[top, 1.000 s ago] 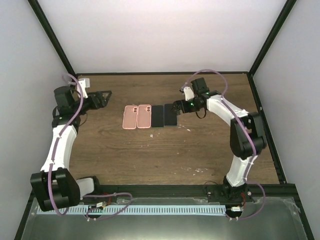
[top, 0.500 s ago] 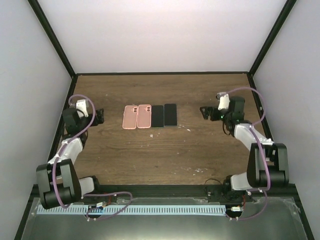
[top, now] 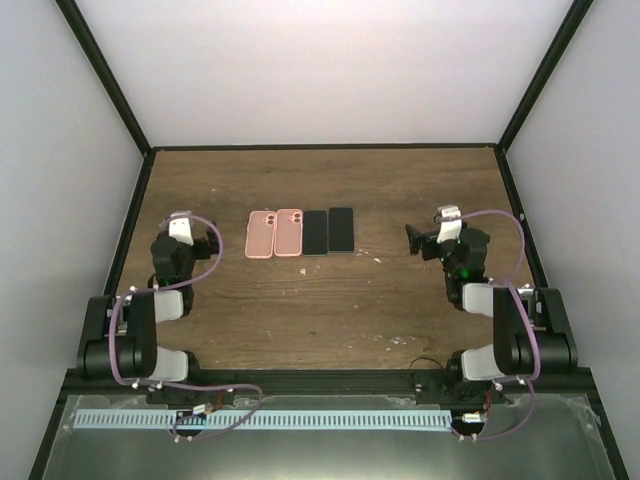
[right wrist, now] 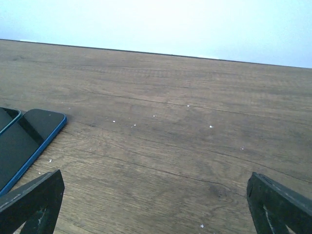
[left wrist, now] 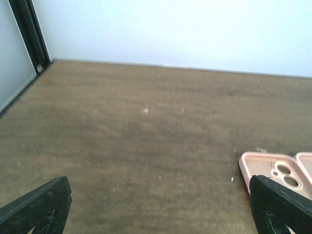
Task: Take the phone out of the phone case
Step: Reset both arms
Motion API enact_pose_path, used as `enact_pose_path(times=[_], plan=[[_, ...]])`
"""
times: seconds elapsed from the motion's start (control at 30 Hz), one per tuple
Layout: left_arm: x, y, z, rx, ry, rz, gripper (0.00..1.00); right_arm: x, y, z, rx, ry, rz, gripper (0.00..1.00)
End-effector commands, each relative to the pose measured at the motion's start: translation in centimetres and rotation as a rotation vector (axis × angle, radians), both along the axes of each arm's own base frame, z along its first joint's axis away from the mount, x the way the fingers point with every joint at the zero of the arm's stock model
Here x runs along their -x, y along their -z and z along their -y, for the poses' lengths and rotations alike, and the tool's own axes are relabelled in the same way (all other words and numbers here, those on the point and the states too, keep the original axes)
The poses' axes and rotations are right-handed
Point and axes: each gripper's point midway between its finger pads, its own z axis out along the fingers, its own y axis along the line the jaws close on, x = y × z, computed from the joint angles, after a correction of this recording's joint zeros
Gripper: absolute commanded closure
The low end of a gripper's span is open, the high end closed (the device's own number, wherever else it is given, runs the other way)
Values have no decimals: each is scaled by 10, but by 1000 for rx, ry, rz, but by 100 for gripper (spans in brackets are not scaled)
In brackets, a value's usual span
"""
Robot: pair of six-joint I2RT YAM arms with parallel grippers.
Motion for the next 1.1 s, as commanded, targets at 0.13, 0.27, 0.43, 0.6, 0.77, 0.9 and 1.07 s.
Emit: enact_pose_path(times=[0.13, 0.27, 0.43, 0.6, 0.77, 0.9, 1.07], plan=[[2, -31, 6, -35, 3, 281, 0, 4, -30, -1, 33, -21, 240, 0], [-1, -24, 5, -37, -12, 237, 0, 11, -32, -2, 26, -49, 272, 0], [-6, -22, 9, -47, 6, 221, 0, 23, -26, -1, 26, -50, 299, 0], [-20, -15, 22, -73, 66, 154, 0, 19, -27, 1, 12, -51, 297, 0], [-19, -16, 20, -70, 54, 161, 0, 17, -25, 3, 10, -37, 278, 0], [-19, -15, 19, -69, 47, 156, 0, 16, -25, 4, 9, -30, 279, 0], [-19, -15, 20, -71, 50, 155, 0, 16, -25, 4, 8, -29, 280, 0]])
